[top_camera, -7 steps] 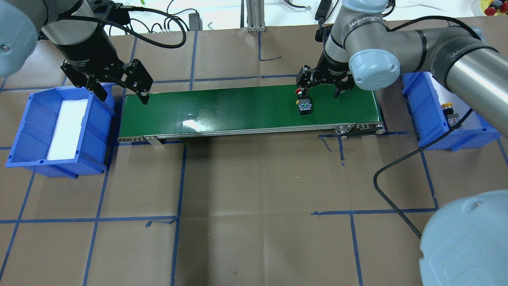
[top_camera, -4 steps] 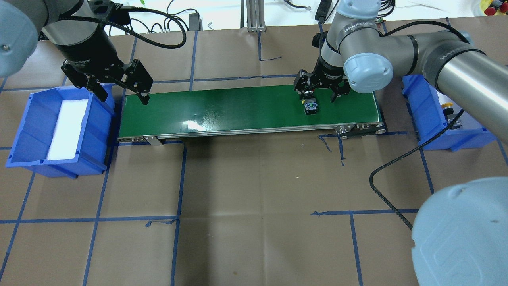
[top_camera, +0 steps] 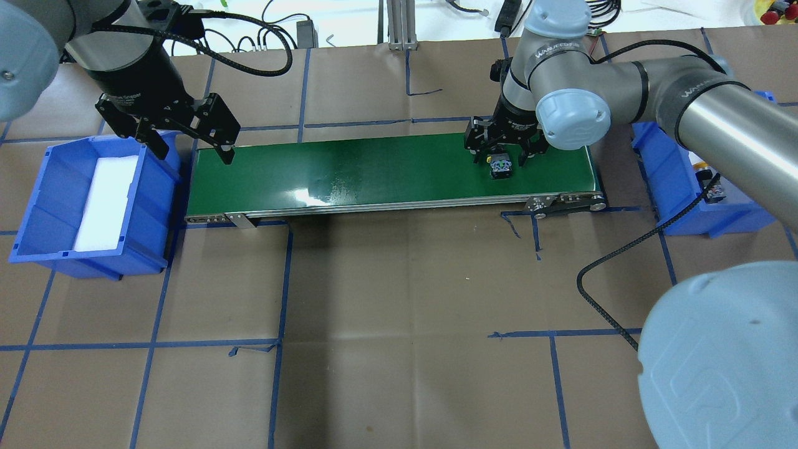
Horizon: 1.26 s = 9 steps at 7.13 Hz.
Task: Transport two buttons from left to right
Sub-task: 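Lower the right gripper and close it on the red-capped button, then lift the red button and carry it with the right gripper to the bin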
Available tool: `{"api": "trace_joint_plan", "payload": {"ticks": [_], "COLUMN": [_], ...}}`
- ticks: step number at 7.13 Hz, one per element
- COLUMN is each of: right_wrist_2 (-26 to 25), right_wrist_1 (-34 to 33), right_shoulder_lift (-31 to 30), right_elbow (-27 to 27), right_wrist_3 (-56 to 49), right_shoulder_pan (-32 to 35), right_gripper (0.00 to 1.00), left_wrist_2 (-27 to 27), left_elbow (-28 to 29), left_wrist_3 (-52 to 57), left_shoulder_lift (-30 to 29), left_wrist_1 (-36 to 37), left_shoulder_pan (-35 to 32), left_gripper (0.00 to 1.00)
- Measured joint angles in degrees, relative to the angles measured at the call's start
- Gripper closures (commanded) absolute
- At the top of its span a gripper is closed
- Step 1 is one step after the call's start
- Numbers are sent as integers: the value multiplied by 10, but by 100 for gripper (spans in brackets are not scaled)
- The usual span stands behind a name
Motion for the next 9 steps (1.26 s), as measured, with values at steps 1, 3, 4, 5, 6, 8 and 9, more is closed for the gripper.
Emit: {"api": "trace_joint_plan", "payload": {"ticks": [1, 3, 4, 5, 6, 8, 9], "right_wrist_2": [-20, -75, -107, -131, -144, -150, -148], "right_wrist_1": [2, 6, 11, 40, 101, 208, 230], "right_shoulder_lift": [0, -2, -8, -21, -33, -49, -53], "right_elbow": [0, -2, -9, -35, -75, -156, -179], "right_wrist_3": [-3, -10, -19, -32, -52, -131, -203], "right_shoulder_pan": [-1, -3, -5, -11, -25, -83, -132], "right_gripper": [60, 95, 97, 97, 97, 97, 97], "left_wrist_2": [0, -1, -1, -1, -1, -1, -1], "left_elbow": [0, 0, 0, 0, 0, 0, 0], "left_wrist_3": [0, 2, 2, 3, 3, 4, 5], "left_shoulder_lift": [0, 0, 0, 0, 0, 0, -1], "left_wrist_1": [0, 1, 1, 1, 1, 1, 1], "left_shoulder_pan": [0, 0, 0, 0, 1, 2, 3], "left_gripper": [0, 0, 0, 0, 0, 0, 0]}}
